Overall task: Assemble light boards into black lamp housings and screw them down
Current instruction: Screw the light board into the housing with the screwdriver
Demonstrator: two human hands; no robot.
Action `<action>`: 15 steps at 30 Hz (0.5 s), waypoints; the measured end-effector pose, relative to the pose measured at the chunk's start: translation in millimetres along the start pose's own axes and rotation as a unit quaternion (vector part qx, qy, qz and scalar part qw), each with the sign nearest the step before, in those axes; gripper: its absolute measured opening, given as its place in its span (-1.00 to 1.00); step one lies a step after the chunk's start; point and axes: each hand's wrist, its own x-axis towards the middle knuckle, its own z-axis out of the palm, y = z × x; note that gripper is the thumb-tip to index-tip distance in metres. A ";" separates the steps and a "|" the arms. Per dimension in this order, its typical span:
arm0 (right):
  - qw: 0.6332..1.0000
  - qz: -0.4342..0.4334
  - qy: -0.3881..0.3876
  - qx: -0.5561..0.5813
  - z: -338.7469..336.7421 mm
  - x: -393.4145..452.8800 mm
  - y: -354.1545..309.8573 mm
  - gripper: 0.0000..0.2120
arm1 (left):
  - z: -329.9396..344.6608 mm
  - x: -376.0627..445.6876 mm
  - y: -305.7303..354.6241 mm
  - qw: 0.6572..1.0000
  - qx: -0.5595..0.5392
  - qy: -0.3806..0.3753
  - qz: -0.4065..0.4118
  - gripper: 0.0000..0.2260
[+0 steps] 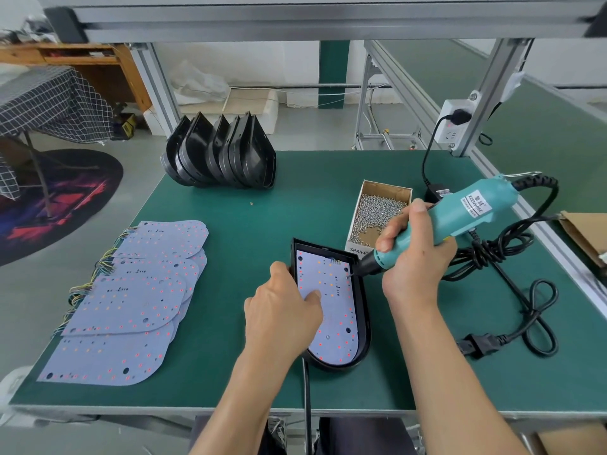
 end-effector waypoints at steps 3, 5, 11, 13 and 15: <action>1.000 0.010 0.018 0.006 2.2 -1.2 -1.8 -0.77 | -0.8 -0.6 0.5 1.000 -0.003 -0.001 -0.001 -0.73; 1.000 0.011 0.014 0.007 1.5 -1.8 -2.3 -0.79 | -1.9 -1.5 1.8 1.000 -0.003 -0.005 -0.003 -0.73; 0.999 0.003 -0.032 0.011 -0.5 -5.6 -8.1 -0.76 | -5.2 -2.6 3.7 1.000 0.010 -0.018 -0.011 -0.73; 0.999 0.002 -0.034 0.031 1.4 -5.7 -15.2 -0.78 | -5.6 -3.1 3.8 1.000 0.011 -0.021 -0.014 -0.73; 0.998 0.004 -0.036 0.060 3.3 -4.3 -24.2 -0.81 | -6.3 -4.1 2.2 1.000 0.002 -0.021 -0.017 -0.73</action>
